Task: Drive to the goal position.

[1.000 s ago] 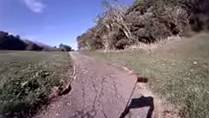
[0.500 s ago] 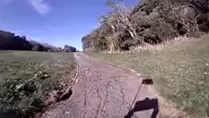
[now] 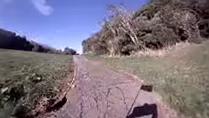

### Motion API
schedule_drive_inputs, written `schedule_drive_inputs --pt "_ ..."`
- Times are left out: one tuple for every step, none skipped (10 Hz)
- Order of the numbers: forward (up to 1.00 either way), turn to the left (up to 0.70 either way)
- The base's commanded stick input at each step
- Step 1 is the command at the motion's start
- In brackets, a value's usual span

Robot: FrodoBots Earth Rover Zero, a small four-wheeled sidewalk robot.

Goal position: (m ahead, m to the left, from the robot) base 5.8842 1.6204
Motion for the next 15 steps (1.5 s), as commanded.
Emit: schedule_drive_inputs --pt "0.50 0.04" --pt "0.50 0.04" --pt "0.50 0.02" --pt "0.50 0.01" --pt "0.50 0.00" --pt "0.50 0.00" --pt "0.50 0.00" --pt "0.50 0.00" --pt "0.50 0.03" --pt "0.50 0.01" --pt "0.70 0.00" --pt "0.70 0.00" --pt "0.70 0.00" --pt "0.70 0.00" --pt "0.70 0.00"
